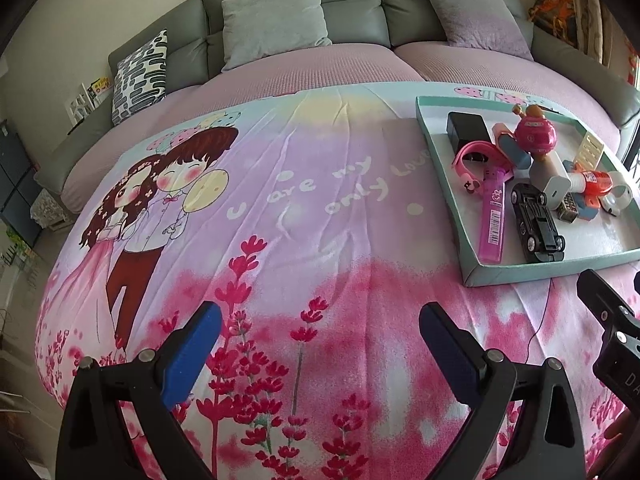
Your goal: Organize rigid objects
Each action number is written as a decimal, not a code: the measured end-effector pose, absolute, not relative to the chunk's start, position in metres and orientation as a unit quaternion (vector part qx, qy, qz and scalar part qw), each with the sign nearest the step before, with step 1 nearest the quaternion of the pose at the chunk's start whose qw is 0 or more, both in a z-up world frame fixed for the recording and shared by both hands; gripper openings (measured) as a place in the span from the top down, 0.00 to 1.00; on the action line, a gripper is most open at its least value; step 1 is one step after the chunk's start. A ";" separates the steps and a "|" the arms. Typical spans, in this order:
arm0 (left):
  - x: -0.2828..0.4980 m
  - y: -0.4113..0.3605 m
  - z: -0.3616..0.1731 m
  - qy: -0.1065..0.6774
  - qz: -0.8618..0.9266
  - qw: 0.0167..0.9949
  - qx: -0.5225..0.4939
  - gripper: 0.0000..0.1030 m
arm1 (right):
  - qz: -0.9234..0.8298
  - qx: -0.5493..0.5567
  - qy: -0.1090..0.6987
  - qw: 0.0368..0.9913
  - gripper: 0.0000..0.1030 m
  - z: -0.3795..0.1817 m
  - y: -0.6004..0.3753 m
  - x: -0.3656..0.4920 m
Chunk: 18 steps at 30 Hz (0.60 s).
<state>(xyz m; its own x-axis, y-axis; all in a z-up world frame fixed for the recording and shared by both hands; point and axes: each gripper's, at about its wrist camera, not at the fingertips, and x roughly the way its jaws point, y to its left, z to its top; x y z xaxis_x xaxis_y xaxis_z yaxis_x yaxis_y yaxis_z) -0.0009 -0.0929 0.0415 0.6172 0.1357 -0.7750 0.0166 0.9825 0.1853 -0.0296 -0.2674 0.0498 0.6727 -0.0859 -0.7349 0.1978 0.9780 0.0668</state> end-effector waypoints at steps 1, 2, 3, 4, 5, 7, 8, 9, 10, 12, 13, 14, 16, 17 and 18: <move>-0.001 -0.093 0.041 0.436 0.033 0.895 0.089 0.04 | -0.078 0.071 0.397 0.912 0.00 0.050 -0.268 -0.030; -0.001 -0.093 0.041 0.436 0.034 0.895 0.089 0.04 | -0.079 0.071 0.398 0.911 0.00 0.049 -0.268 -0.030; -0.001 -0.093 0.041 0.436 0.035 0.895 0.090 0.04 | -0.080 0.071 0.398 0.911 0.00 0.049 -0.268 -0.030; 0.000 -0.093 0.040 0.437 0.036 0.894 0.089 0.04 | -0.081 0.072 0.399 0.911 0.00 0.049 -0.268 -0.030; 0.000 -0.092 0.040 0.438 0.036 0.894 0.088 0.04 | -0.081 0.072 0.399 0.911 0.00 0.048 -0.268 -0.030; 0.000 -0.091 0.040 0.439 0.037 0.894 0.086 0.04 | -0.081 0.071 0.398 0.911 0.00 0.048 -0.268 -0.030; 0.000 -0.091 0.040 0.439 0.038 0.894 0.085 0.04 | -0.081 0.070 0.398 0.911 0.00 0.048 -0.267 -0.030; 0.000 -0.090 0.039 0.439 0.039 0.894 0.085 0.04 | -0.081 0.069 0.398 0.911 0.00 0.049 -0.267 -0.030; 0.000 -0.091 0.039 0.439 0.039 0.894 0.085 0.04 | -0.081 0.069 0.398 0.911 0.00 0.049 -0.267 -0.030; 0.000 -0.091 0.039 0.439 0.040 0.893 0.086 0.04 | -0.081 0.069 0.398 0.911 0.00 0.048 -0.266 -0.030; 0.000 -0.091 0.039 0.439 0.039 0.893 0.086 0.04 | -0.081 0.070 0.399 0.911 0.00 0.048 -0.267 -0.030; 0.000 -0.092 0.039 0.439 0.039 0.893 0.086 0.04 | -0.081 0.070 0.399 0.910 0.00 0.048 -0.267 -0.030; 0.000 -0.091 0.038 0.440 0.040 0.893 0.087 0.04 | -0.081 0.072 0.401 0.910 0.00 0.047 -0.267 -0.030; 0.000 -0.091 0.038 0.440 0.040 0.893 0.086 0.04 | -0.081 0.073 0.401 0.910 0.00 0.047 -0.267 -0.030; 0.000 -0.091 0.038 0.441 0.040 0.893 0.086 0.04 | -0.081 0.073 0.401 0.910 0.00 0.047 -0.267 -0.030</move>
<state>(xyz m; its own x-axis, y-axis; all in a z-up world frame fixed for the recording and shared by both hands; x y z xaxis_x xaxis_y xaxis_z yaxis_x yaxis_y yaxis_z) 0.0003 -0.0913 0.0378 0.6085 0.1481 -0.7796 0.0043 0.9818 0.1899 -0.0298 -0.2675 0.0472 0.6659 -0.0888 -0.7407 0.2060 0.9762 0.0681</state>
